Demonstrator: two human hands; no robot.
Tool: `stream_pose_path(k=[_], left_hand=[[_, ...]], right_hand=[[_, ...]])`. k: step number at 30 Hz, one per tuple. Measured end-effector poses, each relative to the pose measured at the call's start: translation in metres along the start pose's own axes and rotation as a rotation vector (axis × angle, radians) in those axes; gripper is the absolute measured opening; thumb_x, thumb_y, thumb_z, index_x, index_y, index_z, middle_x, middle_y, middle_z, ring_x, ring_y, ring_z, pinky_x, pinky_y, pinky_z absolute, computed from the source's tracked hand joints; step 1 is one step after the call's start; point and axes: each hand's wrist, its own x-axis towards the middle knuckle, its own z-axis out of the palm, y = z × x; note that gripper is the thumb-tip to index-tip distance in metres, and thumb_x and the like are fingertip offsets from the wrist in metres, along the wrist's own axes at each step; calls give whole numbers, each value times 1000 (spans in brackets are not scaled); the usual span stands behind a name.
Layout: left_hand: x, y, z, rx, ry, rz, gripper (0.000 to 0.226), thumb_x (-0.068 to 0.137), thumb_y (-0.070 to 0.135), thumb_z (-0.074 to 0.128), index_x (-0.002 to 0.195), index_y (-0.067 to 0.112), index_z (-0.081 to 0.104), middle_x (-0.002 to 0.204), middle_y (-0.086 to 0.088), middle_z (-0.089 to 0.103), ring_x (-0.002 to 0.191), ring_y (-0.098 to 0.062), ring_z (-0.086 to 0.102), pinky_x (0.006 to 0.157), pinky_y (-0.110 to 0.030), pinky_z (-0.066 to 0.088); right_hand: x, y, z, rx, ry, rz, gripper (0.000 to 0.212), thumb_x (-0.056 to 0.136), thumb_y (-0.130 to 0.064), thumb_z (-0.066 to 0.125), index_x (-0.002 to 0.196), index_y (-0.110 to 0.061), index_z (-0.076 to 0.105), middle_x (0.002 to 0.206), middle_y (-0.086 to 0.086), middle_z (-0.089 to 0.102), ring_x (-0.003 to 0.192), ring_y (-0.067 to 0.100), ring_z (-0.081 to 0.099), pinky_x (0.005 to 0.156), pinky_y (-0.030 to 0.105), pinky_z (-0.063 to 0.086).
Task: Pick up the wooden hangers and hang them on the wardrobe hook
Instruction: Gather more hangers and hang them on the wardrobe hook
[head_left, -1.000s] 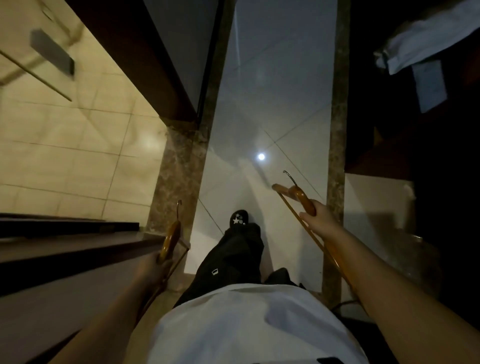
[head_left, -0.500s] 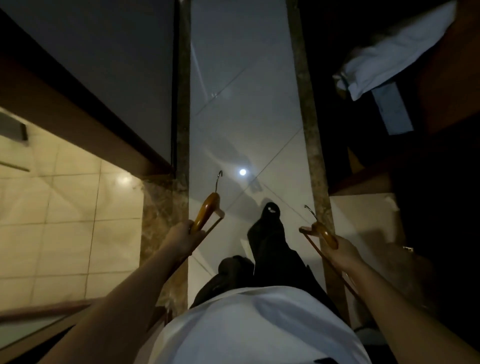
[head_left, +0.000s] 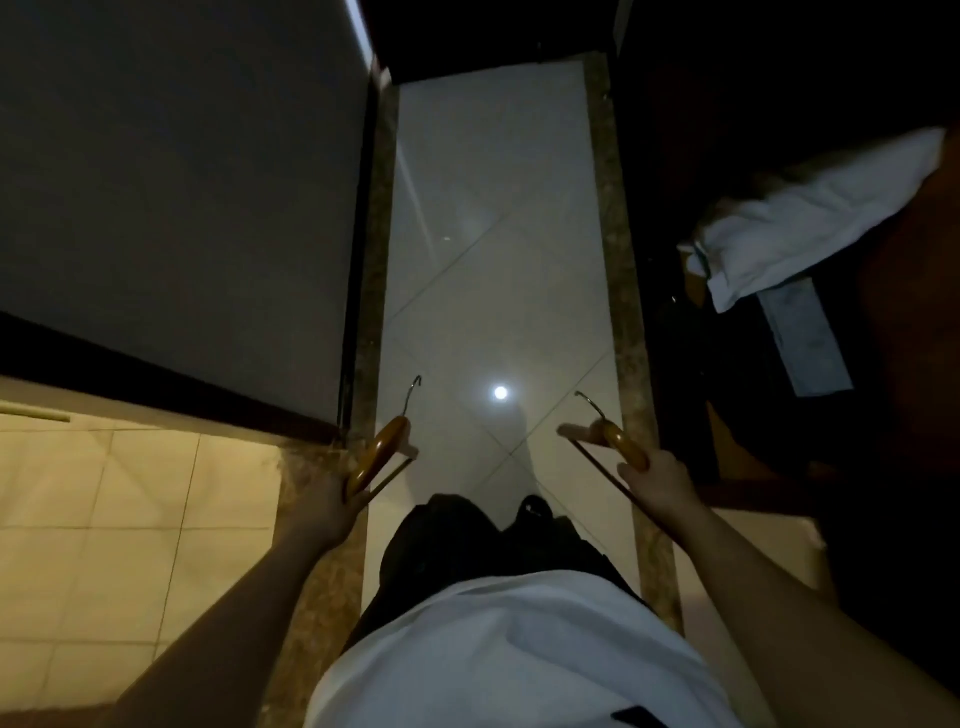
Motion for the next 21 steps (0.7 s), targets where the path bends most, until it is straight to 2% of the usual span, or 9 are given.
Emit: stream_pose_path(k=[3,5,8,10,13,15,18,21], left_hand=[[27,12,-27,-29,20,35,16,93,28,53,91,13,59,85,-9,66,79,-22,65,76,-38,55],[51,28,-45,-12,23,50,16,93,30,52,88,16,59,79,-7,65,73,-19,65,74,-40,56],[93,62,-72,35,-6,83,15,93,28,52,94,16,60,79,-5,66,73,-16,66,70,-36,56],[124,90,-91,52,-32,128,12,92,25,52,95,16,58,81,-6,66,74,-16,67,72,-38,58],[173,140,-118,110,-18,278,12,90,29,56,96,19,56,81,-4,65,73,-17,67,71,-41,59],[202,178,-140,189,-5,392,14,89,36,55,92,22,54,78,-3,64,69,-17,66,66,-40,58],[239,237,-170,394,34,584,22,91,43,50,84,22,47,71,0,58,63,-18,60,54,-29,46],[265,296,-192,535,47,764,21,92,44,47,87,23,47,72,0,57,63,-16,58,53,-27,40]], right_hand=[[33,-49,-25,51,50,-103,30,92,-12,51,122,-8,56,81,6,56,78,20,54,69,28,43],[56,-72,-36,81,83,-127,29,93,-13,51,121,-11,57,77,3,55,77,20,55,70,29,44],[89,-99,-51,124,123,-125,26,93,-13,50,117,-11,58,75,2,55,73,16,53,65,27,43],[108,-114,-58,157,140,-99,25,93,-13,50,117,-11,58,85,7,58,81,19,55,72,27,44],[137,-124,-68,188,222,-6,29,93,-23,52,121,-17,56,104,11,62,100,27,59,85,33,48],[153,-131,-75,193,282,97,36,91,-29,53,126,-20,52,110,12,62,105,32,58,90,41,49],[165,-143,-89,223,411,212,33,91,-31,53,119,-13,52,107,16,63,102,35,59,88,44,49],[172,-153,-107,265,540,294,31,93,-26,51,119,-8,51,106,20,62,101,37,58,84,42,47]])
